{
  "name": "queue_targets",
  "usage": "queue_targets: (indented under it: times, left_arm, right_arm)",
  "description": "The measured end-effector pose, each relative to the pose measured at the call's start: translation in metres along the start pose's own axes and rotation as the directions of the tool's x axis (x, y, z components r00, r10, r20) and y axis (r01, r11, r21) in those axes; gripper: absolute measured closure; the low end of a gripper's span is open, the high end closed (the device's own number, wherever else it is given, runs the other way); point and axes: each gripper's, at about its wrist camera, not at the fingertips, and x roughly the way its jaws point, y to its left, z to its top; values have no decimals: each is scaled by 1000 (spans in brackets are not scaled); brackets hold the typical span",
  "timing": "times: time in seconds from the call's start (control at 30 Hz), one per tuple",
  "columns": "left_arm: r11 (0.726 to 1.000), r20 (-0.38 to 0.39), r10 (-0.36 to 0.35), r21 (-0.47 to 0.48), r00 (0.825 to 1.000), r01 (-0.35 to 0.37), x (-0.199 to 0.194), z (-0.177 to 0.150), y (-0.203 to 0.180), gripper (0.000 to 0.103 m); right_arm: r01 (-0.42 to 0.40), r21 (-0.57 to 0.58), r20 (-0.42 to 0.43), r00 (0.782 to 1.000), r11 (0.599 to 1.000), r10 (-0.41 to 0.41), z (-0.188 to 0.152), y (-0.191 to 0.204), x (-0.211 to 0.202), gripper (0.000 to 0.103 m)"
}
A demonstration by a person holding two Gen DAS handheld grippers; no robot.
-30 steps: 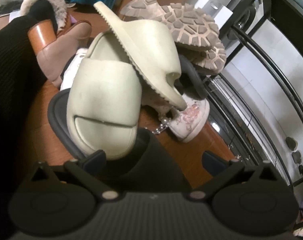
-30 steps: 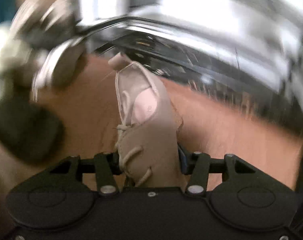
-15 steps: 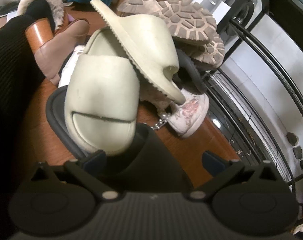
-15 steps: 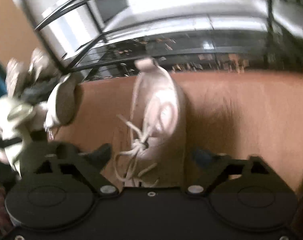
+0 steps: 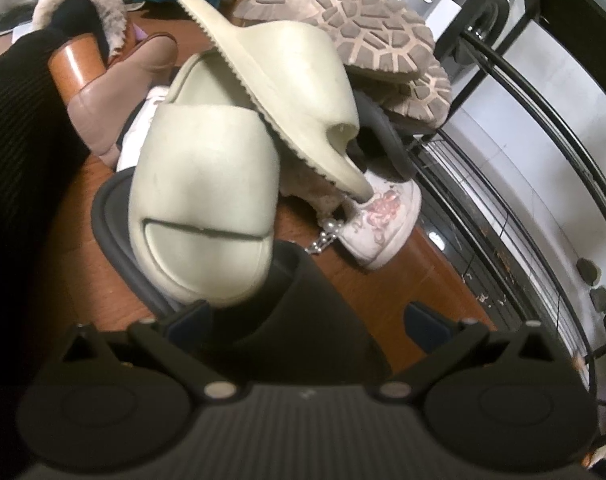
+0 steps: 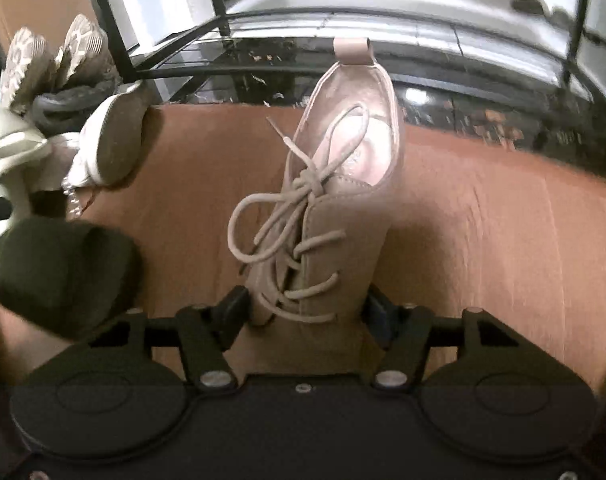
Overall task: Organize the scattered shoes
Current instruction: 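Lower the pink lace-up shoe onto the wooden rack top and open the right tool, then withdraw the right tool from the placed shoe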
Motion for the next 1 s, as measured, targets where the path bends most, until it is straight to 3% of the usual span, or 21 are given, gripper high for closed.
queue_targets:
  times: [0.2, 0.3, 0.33, 0.37, 0.5, 0.7, 0.8, 0.93, 1.0]
  left_arm:
    - [998, 14, 2, 67, 1000, -3, 1, -4, -5, 1]
    - [997, 10, 11, 72, 1000, -11, 3, -4, -5, 1]
    - [997, 5, 13, 70, 1000, -13, 4, -4, -5, 1]
    - [998, 1, 14, 68, 1000, -14, 5, -4, -5, 1]
    - [998, -3, 16, 63, 1000, -16, 6, -4, -4, 1]
    - [998, 9, 32, 58, 999, -32, 8, -4, -4, 1]
    - [997, 47, 37, 59, 998, -40, 6, -4, -3, 1]
    - [994, 127, 60, 86, 990, -71, 0, -5, -4, 1]
    - [993, 174, 75, 82, 982, -90, -6, -3, -3, 1]
  right_arm:
    - [9, 38, 16, 1000, 999, -10, 29, 2, 26, 41]
    - [-22, 69, 18, 1000, 997, 20, 32, -1, 25, 19]
    - [-41, 78, 21, 999, 996, 40, 31, -4, 22, 6]
    - [-72, 90, 34, 997, 993, 69, 30, -7, 14, 4]
    - [-177, 116, 109, 980, 977, 165, 17, -32, -33, 4]
    - [-189, 224, 226, 964, 956, 137, -13, -77, -86, 0]
    - [-168, 275, 281, 956, 947, 88, -36, -90, -97, 0]
    - [-158, 341, 253, 965, 927, 71, -45, -94, -84, 0]
    - [-167, 311, 268, 960, 936, 82, -43, -89, -82, 0]
